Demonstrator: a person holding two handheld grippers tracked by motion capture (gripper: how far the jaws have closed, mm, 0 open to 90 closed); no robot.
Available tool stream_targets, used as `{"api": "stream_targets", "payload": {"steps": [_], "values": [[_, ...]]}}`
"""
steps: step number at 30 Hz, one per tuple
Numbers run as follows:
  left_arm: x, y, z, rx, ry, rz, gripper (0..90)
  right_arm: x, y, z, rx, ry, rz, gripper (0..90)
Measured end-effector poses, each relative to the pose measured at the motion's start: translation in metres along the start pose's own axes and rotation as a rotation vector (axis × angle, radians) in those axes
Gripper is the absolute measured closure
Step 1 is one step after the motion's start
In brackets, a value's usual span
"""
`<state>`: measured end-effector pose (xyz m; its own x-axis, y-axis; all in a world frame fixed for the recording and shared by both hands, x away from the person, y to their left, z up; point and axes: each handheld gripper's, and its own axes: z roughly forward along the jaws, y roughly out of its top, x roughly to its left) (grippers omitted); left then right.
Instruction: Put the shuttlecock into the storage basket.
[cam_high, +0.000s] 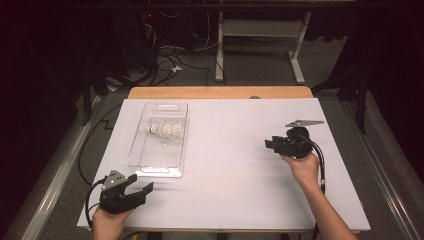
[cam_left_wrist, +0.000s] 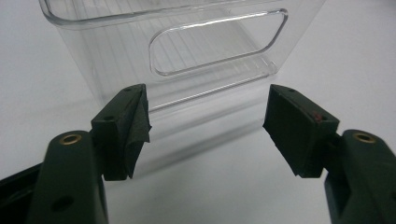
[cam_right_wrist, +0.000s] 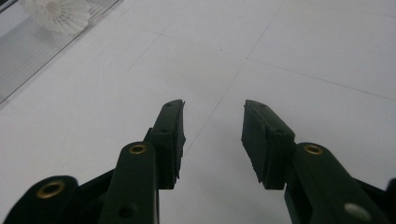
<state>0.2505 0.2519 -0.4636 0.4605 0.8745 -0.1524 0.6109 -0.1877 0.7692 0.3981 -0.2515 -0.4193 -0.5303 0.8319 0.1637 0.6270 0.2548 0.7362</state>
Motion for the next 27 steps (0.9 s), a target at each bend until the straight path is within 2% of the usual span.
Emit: {"api": "stream_targets", "payload": {"steps": [27], "values": [[-0.001, 0.000, 0.001, 0.003, -0.001, 0.002, 32.1, -0.018, -0.019, -0.024, -0.036, -0.040, 0.036, 55.4]]}}
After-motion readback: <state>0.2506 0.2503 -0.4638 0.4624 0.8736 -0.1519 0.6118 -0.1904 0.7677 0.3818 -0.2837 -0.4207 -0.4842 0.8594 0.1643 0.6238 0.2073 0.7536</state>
